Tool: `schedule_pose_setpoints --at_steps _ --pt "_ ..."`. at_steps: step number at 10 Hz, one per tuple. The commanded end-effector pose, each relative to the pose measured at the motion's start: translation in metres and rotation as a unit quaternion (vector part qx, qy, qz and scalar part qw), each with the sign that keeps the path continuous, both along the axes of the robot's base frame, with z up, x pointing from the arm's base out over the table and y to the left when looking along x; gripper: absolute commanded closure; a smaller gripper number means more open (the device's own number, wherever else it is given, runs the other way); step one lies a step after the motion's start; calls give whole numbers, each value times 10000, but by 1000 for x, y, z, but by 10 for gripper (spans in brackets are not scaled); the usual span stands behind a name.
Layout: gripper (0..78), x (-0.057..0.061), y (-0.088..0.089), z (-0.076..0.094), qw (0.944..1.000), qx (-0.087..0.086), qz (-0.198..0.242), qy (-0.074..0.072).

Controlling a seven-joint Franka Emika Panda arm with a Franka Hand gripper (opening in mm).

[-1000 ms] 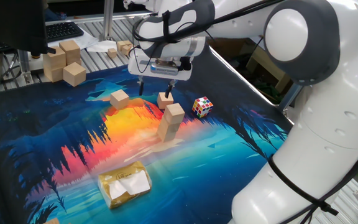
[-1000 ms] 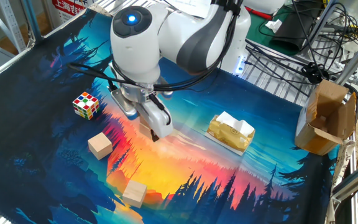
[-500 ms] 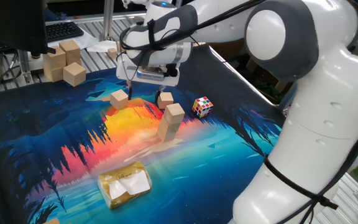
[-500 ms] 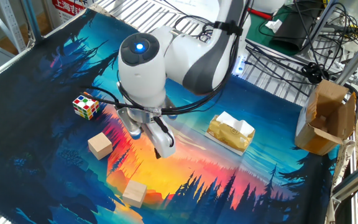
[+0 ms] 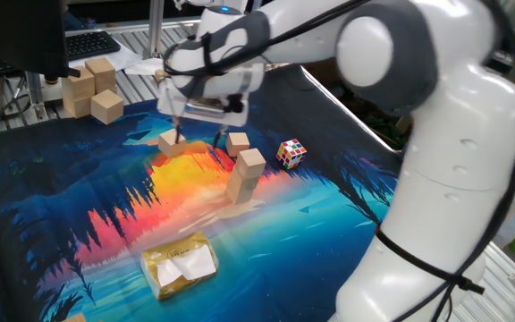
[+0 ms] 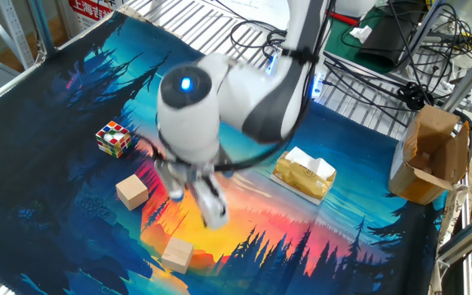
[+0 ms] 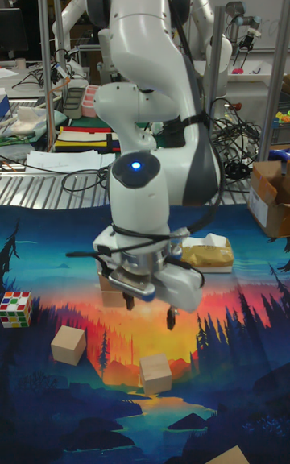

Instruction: Stack the blocks in a vertical line of five

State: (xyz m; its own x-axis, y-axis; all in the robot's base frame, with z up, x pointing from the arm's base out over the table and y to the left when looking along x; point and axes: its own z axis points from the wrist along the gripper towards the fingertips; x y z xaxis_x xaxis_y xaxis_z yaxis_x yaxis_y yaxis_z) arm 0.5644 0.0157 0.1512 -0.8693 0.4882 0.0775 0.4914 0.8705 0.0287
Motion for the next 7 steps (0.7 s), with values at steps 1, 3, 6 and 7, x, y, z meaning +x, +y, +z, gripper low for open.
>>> schedule_pose_setpoints --at_steps 1,3,6,7 --pt "1 46 19 -17 9973 -36 -734 -15" --pt "1 51 20 -18 9948 -49 -1017 -5" --pt "1 57 22 -19 9914 -86 -1307 -40" --pt "1 61 24 -18 9892 -95 -1459 -35"
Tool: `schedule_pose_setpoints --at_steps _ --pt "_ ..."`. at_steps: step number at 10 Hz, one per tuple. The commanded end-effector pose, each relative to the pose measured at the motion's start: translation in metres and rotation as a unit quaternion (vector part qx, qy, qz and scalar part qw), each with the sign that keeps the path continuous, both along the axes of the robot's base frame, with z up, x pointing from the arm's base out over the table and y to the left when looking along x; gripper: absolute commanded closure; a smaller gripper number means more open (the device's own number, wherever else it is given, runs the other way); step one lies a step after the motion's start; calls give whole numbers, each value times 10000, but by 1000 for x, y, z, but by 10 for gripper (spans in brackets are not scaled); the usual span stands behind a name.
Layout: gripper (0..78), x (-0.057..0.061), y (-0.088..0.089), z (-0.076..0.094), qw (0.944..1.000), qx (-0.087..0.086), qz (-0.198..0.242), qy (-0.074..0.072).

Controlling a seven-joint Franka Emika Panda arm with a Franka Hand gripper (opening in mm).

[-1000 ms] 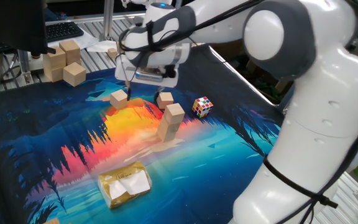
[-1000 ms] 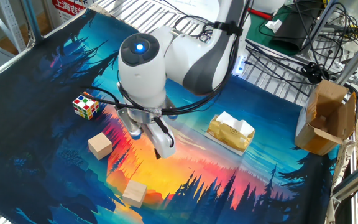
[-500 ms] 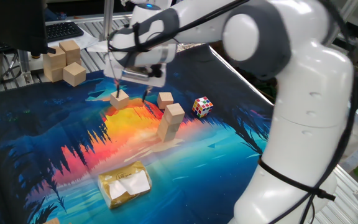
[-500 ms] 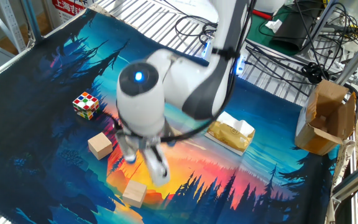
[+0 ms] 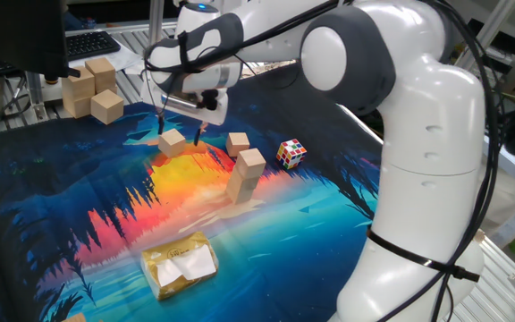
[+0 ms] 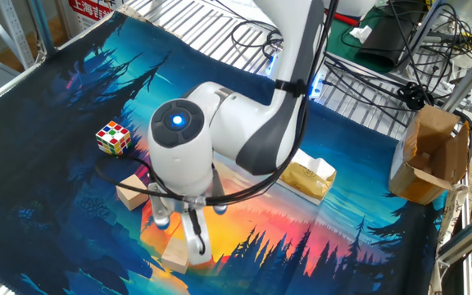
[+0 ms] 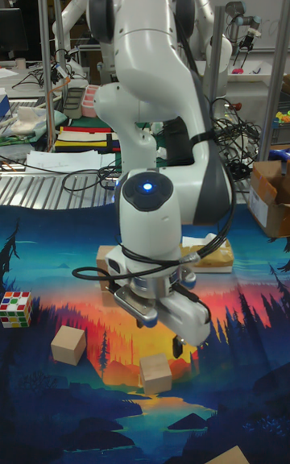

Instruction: Stack the blocks in a vertical line of five

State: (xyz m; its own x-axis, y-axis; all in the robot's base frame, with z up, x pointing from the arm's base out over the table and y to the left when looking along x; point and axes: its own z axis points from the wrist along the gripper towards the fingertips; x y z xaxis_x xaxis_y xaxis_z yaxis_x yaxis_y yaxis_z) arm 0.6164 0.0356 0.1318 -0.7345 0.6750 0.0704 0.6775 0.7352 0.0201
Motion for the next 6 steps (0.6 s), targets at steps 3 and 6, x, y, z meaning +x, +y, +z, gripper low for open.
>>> schedule_pose_setpoints --at_steps 3,6 --pt "1 16 4 4 9981 -73 -619 -30" --pt "1 20 5 -1 9961 -78 -875 -104"
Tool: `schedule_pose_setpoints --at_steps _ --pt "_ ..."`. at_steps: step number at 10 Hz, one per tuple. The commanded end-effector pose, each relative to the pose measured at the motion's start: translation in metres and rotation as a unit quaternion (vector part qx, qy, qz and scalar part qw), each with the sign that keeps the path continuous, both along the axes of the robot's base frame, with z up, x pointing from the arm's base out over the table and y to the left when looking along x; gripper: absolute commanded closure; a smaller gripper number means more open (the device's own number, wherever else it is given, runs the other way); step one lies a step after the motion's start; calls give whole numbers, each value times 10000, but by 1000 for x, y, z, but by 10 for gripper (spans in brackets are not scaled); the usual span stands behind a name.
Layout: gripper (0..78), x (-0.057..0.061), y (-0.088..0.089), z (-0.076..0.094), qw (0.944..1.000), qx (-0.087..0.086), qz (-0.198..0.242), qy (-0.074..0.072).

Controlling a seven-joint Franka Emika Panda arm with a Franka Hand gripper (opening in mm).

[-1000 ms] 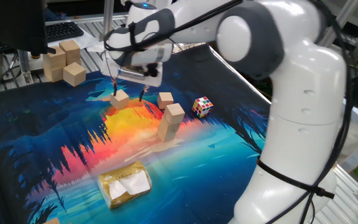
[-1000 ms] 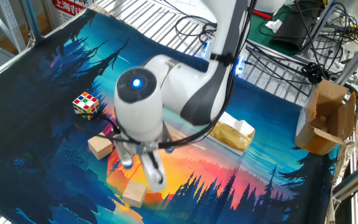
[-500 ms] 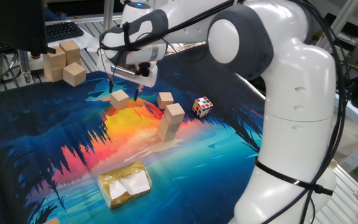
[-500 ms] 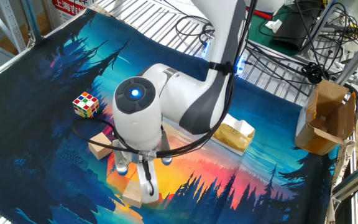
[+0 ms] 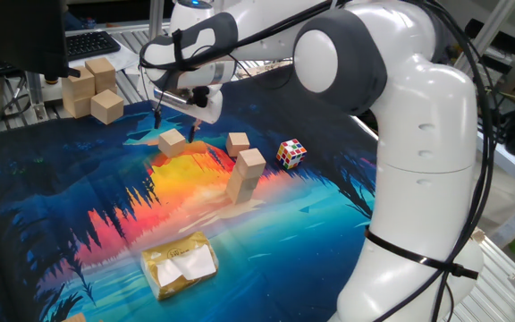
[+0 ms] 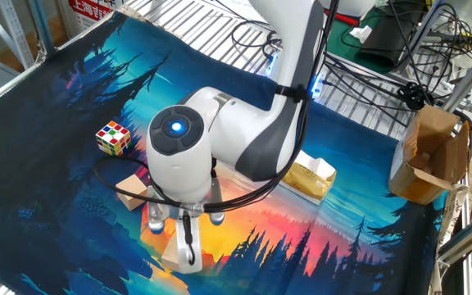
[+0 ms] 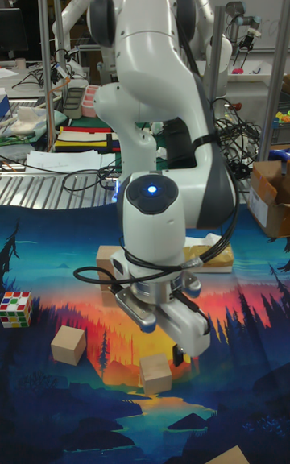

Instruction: Stack the blocks in a vertical line of five

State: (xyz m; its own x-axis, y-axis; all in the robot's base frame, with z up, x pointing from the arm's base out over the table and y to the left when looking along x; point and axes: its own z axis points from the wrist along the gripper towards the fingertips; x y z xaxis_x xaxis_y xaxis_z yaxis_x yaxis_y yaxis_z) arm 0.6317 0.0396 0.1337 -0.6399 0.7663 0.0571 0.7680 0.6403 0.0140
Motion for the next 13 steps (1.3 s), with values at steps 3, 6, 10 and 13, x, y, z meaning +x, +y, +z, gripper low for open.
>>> schedule_pose_setpoints --at_steps 3,6,10,13 --pt "1 9 1 -6 9990 -41 -426 -132" --pt "1 14 2 -9 9983 -41 -567 -148" --pt "1 17 4 -15 9968 -95 -773 -206" --pt "1 18 5 -18 9947 -94 -995 -242"
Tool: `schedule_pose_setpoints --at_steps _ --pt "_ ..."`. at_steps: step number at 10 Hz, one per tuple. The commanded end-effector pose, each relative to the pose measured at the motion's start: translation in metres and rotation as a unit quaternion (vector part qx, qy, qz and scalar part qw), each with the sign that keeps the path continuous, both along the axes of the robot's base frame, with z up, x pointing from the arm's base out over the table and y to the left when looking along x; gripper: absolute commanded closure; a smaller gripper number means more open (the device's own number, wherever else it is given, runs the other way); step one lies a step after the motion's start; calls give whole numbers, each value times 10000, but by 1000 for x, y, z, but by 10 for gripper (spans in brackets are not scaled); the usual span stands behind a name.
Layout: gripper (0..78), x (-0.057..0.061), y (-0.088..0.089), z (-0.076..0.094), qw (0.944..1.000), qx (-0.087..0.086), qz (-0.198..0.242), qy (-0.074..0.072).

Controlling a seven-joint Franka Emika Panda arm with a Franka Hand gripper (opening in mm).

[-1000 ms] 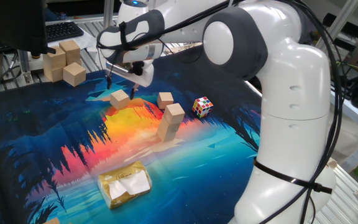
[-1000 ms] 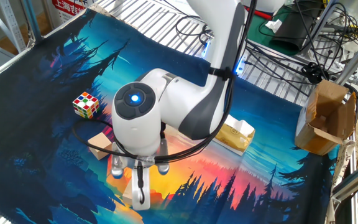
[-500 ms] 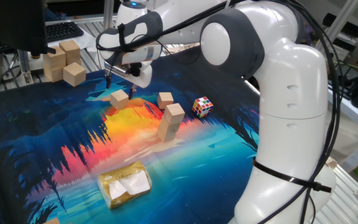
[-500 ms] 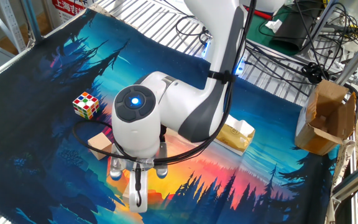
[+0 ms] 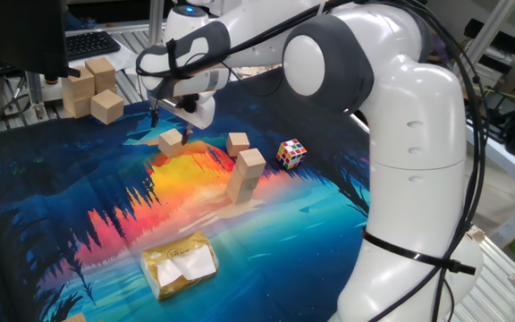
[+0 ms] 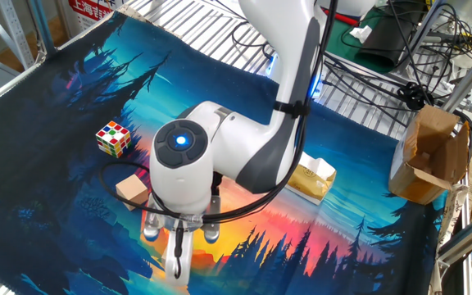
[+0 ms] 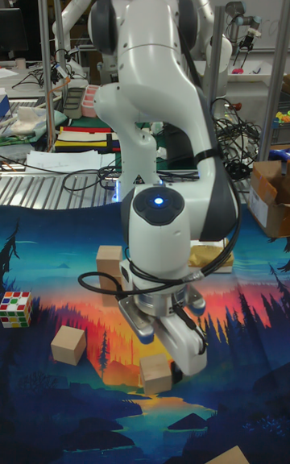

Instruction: Stack the blocks in a vertical line of five

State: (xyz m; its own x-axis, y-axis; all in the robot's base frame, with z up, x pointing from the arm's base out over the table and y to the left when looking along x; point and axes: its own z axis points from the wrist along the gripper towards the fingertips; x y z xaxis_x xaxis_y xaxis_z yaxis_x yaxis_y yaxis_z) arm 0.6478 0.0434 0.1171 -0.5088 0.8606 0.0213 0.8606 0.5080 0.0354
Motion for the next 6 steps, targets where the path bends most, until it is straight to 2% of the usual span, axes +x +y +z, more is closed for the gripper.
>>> schedule_pose_setpoints --at_steps 1,4,6 --pt "1 2 1 -3 9997 -12 -235 -76" --pt "1 3 2 -7 9993 -125 -317 -128" --pt "1 4 0 -8 9992 -132 -356 -129"
